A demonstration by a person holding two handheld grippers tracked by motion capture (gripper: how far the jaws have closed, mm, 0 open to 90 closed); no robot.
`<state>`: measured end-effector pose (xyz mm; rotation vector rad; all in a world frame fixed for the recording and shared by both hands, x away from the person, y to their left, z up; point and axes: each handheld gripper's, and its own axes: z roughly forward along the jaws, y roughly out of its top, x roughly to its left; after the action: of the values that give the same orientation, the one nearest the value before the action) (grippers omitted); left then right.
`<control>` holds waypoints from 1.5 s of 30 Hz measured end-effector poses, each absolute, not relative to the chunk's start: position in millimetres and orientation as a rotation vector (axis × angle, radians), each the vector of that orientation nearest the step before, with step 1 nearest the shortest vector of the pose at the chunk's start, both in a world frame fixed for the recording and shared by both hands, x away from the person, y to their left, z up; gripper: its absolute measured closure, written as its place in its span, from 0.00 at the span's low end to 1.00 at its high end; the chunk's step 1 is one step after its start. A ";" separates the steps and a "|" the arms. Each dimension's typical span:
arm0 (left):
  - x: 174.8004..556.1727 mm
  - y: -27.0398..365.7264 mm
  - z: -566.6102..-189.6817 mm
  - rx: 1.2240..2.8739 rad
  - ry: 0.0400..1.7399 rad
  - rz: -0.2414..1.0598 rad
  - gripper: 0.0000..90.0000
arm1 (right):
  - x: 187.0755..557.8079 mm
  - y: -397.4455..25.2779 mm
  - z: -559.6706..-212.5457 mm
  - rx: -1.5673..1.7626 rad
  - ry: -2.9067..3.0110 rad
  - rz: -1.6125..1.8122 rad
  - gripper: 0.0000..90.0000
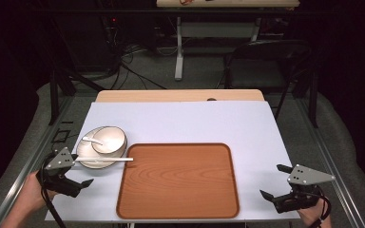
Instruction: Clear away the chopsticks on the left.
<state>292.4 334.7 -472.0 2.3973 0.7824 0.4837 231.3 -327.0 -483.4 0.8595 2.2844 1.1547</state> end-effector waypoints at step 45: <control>361.5 326.9 -495.4 2.728 0.639 0.410 0.72 | 232.4 -325.8 -485.5 0.852 2.308 1.139 0.01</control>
<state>361.5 326.9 -495.4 2.7282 0.6390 0.4097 232.4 -325.8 -485.5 0.8523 2.3075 1.1392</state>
